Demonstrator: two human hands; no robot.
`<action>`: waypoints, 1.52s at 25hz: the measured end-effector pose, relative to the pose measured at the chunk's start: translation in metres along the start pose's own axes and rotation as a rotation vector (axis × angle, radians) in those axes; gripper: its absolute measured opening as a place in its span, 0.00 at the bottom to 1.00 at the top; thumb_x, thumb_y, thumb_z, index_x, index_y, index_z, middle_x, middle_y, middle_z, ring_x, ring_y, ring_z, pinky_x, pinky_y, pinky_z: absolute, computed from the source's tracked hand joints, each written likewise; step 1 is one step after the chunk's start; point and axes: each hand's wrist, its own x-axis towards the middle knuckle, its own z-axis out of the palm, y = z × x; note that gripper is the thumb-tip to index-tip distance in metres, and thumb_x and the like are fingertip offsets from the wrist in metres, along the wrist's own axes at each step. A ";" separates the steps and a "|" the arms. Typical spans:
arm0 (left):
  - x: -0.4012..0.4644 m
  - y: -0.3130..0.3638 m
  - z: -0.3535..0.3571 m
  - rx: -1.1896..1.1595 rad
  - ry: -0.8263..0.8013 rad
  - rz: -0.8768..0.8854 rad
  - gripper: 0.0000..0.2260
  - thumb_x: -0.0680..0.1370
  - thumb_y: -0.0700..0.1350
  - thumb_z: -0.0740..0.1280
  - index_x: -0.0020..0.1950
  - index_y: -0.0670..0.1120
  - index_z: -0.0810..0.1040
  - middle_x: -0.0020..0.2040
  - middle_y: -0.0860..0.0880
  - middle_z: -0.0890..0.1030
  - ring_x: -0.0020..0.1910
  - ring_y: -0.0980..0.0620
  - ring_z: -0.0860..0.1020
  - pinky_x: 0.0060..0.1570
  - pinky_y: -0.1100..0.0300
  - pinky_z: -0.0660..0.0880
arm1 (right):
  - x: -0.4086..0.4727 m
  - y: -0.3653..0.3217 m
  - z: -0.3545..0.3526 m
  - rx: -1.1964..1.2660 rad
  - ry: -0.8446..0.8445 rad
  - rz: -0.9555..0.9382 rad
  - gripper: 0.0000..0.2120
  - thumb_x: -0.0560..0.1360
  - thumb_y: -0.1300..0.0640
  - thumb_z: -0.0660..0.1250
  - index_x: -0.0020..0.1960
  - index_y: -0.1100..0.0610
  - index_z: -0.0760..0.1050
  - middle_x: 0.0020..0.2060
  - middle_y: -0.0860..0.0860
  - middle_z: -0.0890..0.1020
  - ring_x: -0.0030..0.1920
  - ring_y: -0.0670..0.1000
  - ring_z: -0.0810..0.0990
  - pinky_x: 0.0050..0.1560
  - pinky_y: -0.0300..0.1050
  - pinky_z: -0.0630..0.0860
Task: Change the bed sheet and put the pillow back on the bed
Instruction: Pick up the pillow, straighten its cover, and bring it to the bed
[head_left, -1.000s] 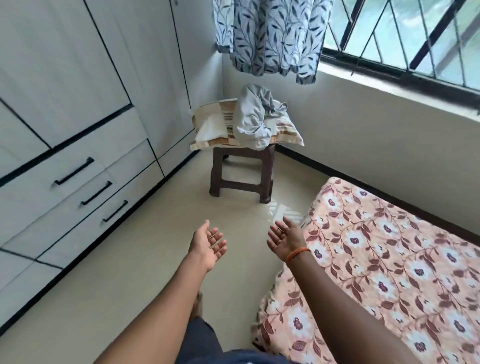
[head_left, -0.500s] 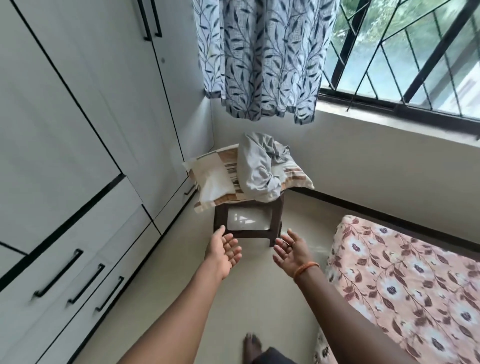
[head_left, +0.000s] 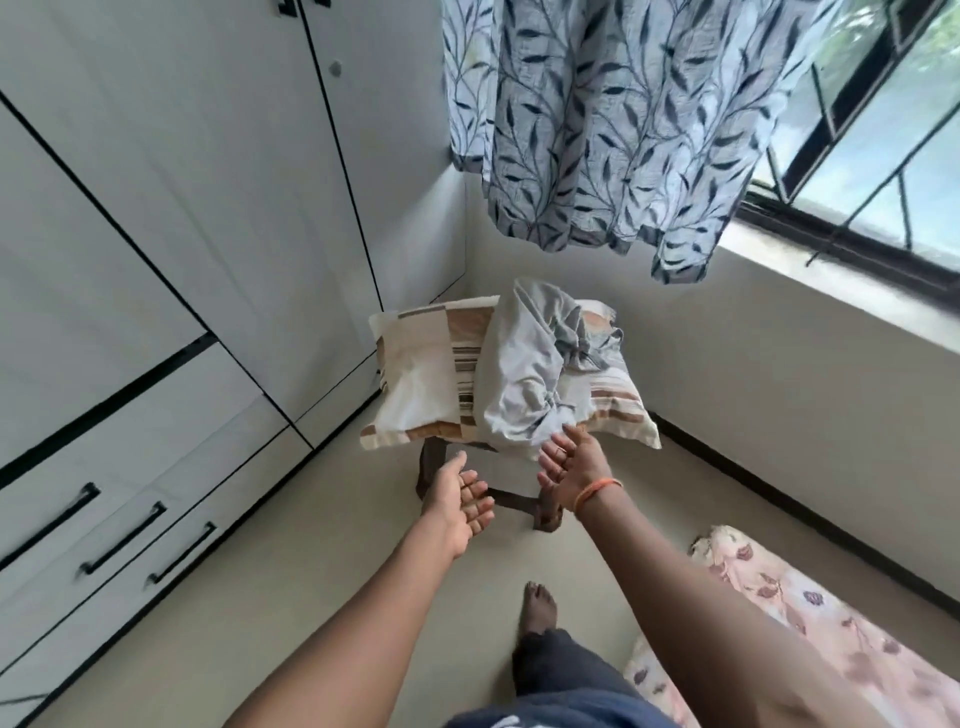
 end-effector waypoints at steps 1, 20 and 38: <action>0.003 0.003 0.018 -0.019 0.003 0.002 0.16 0.79 0.58 0.63 0.50 0.45 0.76 0.43 0.46 0.78 0.40 0.47 0.76 0.40 0.56 0.73 | 0.009 -0.020 0.000 -0.024 -0.039 -0.004 0.18 0.76 0.48 0.63 0.29 0.49 0.67 0.22 0.45 0.69 0.23 0.47 0.65 0.30 0.39 0.61; 0.141 0.021 0.174 -0.103 0.687 0.212 0.28 0.79 0.51 0.65 0.75 0.43 0.63 0.74 0.42 0.68 0.70 0.42 0.70 0.69 0.50 0.68 | 0.164 -0.159 -0.013 -1.428 -0.240 -0.596 0.35 0.68 0.51 0.76 0.69 0.62 0.65 0.66 0.62 0.70 0.62 0.63 0.72 0.64 0.55 0.70; 0.181 0.037 0.195 0.246 0.559 0.072 0.06 0.79 0.42 0.62 0.43 0.45 0.75 0.40 0.44 0.78 0.35 0.49 0.75 0.38 0.58 0.72 | 0.235 -0.198 0.018 -2.199 -0.612 -0.798 0.73 0.53 0.24 0.72 0.73 0.46 0.22 0.76 0.66 0.37 0.77 0.67 0.39 0.67 0.79 0.41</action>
